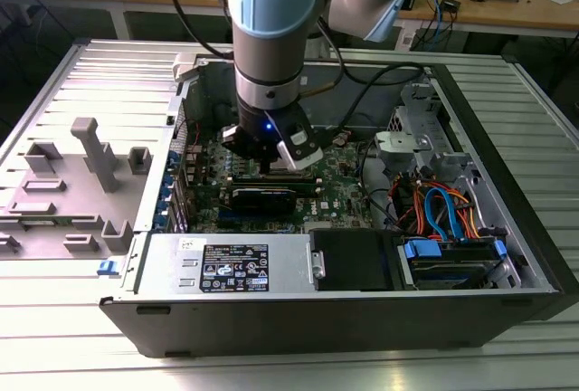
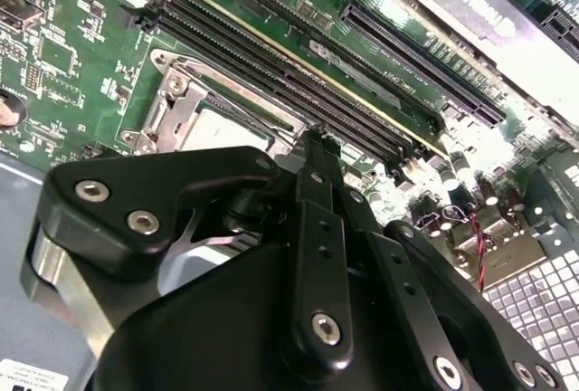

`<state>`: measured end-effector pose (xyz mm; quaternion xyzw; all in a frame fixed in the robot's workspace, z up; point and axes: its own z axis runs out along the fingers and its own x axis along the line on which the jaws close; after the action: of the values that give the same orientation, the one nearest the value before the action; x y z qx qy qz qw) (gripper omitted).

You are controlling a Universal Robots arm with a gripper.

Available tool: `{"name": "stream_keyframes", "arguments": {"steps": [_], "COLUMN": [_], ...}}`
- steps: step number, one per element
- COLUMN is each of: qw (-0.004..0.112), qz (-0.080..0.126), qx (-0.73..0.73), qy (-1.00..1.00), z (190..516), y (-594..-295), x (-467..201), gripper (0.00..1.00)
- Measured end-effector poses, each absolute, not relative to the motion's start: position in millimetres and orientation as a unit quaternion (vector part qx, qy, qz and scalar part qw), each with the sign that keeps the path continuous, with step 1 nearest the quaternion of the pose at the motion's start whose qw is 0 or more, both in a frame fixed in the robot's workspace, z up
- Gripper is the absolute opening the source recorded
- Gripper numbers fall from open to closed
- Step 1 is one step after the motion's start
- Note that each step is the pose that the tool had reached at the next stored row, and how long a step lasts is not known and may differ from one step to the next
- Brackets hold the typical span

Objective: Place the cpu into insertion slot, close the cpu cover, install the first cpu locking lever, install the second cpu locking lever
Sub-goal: 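Install the second cpu locking lever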

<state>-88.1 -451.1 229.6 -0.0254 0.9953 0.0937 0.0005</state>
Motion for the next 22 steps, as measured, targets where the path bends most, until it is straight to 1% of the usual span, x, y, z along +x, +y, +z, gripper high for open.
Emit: {"name": "stream_keyframes", "arguments": {"steps": [11,16,22], "qw": [0.001,0.001,0.001], "qz": [0.101,0.111,0.114], "qx": [-0.027,-0.027,-0.028], "qy": [0.994,0.993,0.993], "z": [216.9,209.3,207.1], "y": [-451.1,-451.1,-451.1], "x": [-94.4,-97.3,-99.5], "gripper": [0.11,0.11,0.11]}}
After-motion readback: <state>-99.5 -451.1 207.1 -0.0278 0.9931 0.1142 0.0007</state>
